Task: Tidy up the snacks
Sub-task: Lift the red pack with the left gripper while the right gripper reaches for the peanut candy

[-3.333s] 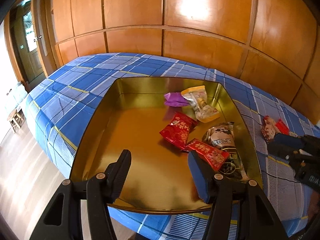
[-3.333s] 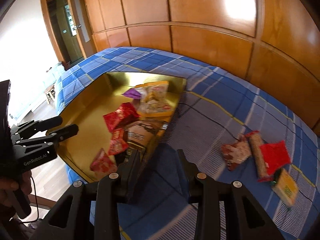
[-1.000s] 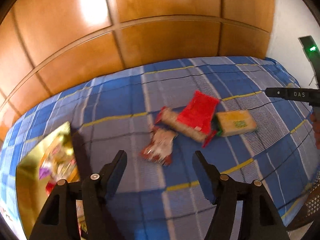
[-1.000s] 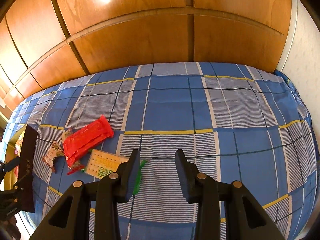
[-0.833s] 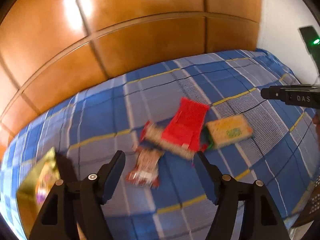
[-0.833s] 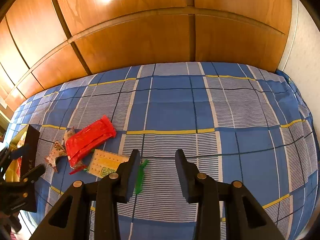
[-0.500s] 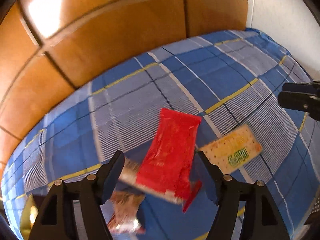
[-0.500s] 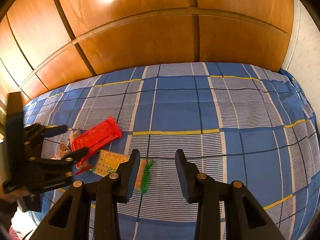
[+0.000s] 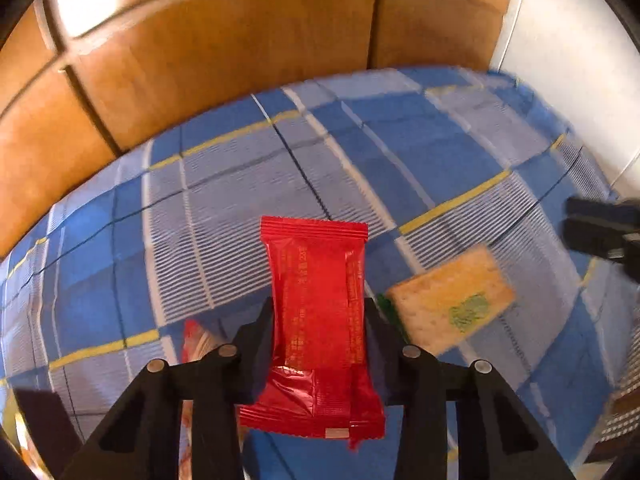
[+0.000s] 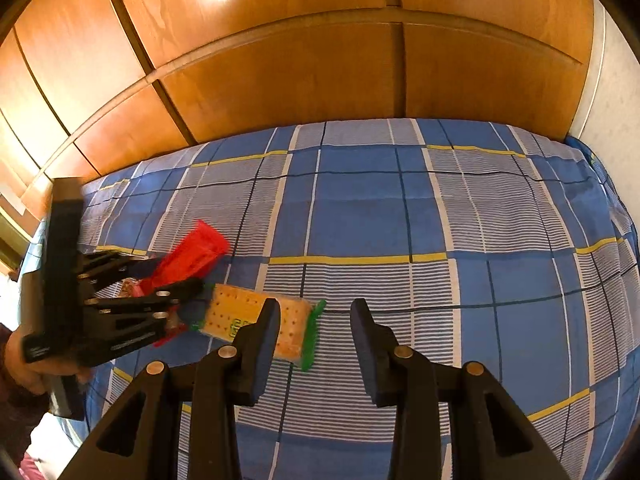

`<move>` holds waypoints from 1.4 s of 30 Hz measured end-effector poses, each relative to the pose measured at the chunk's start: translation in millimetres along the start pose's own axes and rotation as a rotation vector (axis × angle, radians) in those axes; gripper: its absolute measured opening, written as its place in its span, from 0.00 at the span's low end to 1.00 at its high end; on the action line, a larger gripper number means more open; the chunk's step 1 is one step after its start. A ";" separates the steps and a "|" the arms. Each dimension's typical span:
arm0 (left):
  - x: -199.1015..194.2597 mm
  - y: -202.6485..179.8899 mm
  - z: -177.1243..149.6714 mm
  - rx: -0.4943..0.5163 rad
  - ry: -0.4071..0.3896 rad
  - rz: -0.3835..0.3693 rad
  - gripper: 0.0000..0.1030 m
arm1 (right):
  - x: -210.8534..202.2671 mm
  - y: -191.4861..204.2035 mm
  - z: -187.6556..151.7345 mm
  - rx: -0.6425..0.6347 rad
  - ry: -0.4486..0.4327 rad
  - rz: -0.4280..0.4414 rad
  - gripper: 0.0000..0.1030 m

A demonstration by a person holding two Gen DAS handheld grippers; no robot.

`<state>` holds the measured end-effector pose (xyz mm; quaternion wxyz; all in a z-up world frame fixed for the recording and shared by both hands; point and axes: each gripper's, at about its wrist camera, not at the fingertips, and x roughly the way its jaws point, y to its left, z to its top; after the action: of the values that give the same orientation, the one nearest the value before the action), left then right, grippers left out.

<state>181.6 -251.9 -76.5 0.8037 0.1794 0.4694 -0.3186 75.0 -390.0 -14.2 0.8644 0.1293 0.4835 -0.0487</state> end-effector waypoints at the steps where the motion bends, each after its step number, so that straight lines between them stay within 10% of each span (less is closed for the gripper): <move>1: -11.0 0.4 -3.4 -0.017 -0.024 -0.005 0.39 | 0.5 -0.4 -0.2 0.002 0.001 -0.002 0.36; 7: -71.1 -6.5 -49.9 -0.059 -0.119 -0.017 0.39 | 5.3 3.6 -3.4 -0.016 0.021 -0.001 0.36; 23: -86.0 -39.5 -201.2 0.006 -0.023 0.036 0.39 | 18.4 83.2 -35.7 -0.292 0.092 0.246 0.35; 31: -88.7 -35.0 -207.7 -0.016 -0.065 0.033 0.39 | 52.5 135.9 -33.2 -0.083 0.231 0.496 0.43; 39: -93.0 -31.0 -216.7 -0.042 -0.094 0.014 0.39 | 105.8 183.3 -13.3 0.032 0.254 0.333 0.54; 42: -93.7 -29.5 -217.6 -0.045 -0.102 0.008 0.39 | 111.8 191.8 -14.9 -0.024 0.257 0.306 0.23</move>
<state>-11.2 -113.5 -102.5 0.8318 0.1466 0.4340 -0.3135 161.8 -197.0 -82.7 0.7943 0.1960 0.5651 0.1059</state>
